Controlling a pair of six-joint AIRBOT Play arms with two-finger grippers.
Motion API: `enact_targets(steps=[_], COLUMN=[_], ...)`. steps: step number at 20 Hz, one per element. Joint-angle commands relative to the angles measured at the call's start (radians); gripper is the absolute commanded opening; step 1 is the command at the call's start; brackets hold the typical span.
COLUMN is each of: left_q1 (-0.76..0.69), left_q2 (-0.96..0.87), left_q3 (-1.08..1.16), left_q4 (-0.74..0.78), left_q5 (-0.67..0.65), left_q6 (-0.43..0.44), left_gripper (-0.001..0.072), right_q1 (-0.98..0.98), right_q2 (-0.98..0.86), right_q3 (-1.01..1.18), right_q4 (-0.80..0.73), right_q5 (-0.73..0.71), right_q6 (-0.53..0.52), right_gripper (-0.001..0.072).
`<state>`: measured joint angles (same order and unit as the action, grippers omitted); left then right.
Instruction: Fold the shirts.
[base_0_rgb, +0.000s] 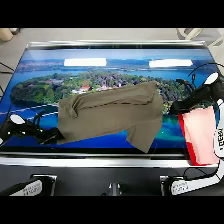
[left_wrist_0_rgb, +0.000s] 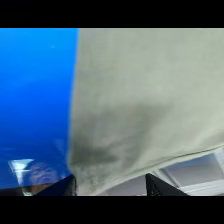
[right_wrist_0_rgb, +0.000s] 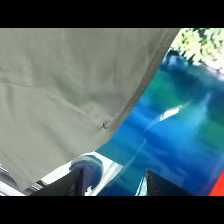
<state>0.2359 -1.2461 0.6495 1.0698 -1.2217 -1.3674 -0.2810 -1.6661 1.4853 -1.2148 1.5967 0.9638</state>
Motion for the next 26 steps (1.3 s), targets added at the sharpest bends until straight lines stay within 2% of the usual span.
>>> enact_targets(steps=[1, 2, 3, 4, 5, 12, 16, 17, 18, 19, 23, 25, 26], left_q1=[-0.029, -0.032, -0.032, -0.032, -0.032, -0.032, -0.032, -0.032, -0.032, -0.031, -0.032, -0.032, -0.031], left_q2=[-0.024, -0.028, -0.026, -0.027, -0.026, 0.016, 0.028, 0.032, 0.036, 0.045, 0.161, 0.263, 0.309], left_q3=[-0.019, -0.019, -0.019, -0.019, -0.018, -0.018, -0.018, -0.014, 0.002, 0.039, 0.386, 0.676, 0.824], left_q4=[-0.016, -0.016, -0.016, -0.016, -0.016, -0.017, -0.021, -0.023, -0.023, -0.023, -0.018, -0.016, -0.013], left_q5=[0.070, 0.088, 0.105, 0.115, 0.116, 0.116, 0.115, 0.111, 0.093, 0.073, 0.045, 0.068, 0.098], left_q6=[-0.003, -0.013, -0.013, -0.013, -0.012, -0.008, -0.009, -0.009, -0.009, -0.008, -0.008, -0.010, -0.012], left_gripper=[0.0539, 0.0387, 0.0170, 0.0055, 0.0026, 0.0026, 0.0026, 0.0026, 0.0025, 0.0025, 0.0023, 0.0024, 0.0024], right_q1=[-0.002, -0.002, -0.002, -0.002, -0.002, 0.006, 0.084, 0.106, 0.119, 0.122, 0.119, 0.119, 0.119], right_q2=[0.001, 0.002, 0.006, 0.011, 0.014, 0.002, -0.048, -0.055, -0.053, -0.046, 0.097, 0.249, 0.341], right_q3=[-0.011, -0.023, -0.043, -0.071, -0.104, -0.254, -0.255, -0.255, -0.251, -0.237, -0.045, 0.147, 0.264], right_q4=[-0.010, -0.015, -0.014, -0.011, -0.011, 0.107, 0.119, 0.116, 0.103, 0.098, 0.026, -0.005, -0.017], right_q5=[-0.013, -0.015, -0.021, -0.027, -0.037, -0.260, -0.306, -0.322, -0.315, -0.288, -0.200, -0.248, -0.320], right_q6=[-0.008, -0.008, -0.011, -0.012, -0.012, -0.019, -0.014, -0.015, -0.015, -0.023, -0.097, -0.093, -0.086], right_gripper=[0.0389, 0.0388, 0.0388, 0.0389, 0.0390, 0.0390, 0.0387, 0.0288, 0.0073, 0.0015, 0.0012, 0.0013, 0.0013])
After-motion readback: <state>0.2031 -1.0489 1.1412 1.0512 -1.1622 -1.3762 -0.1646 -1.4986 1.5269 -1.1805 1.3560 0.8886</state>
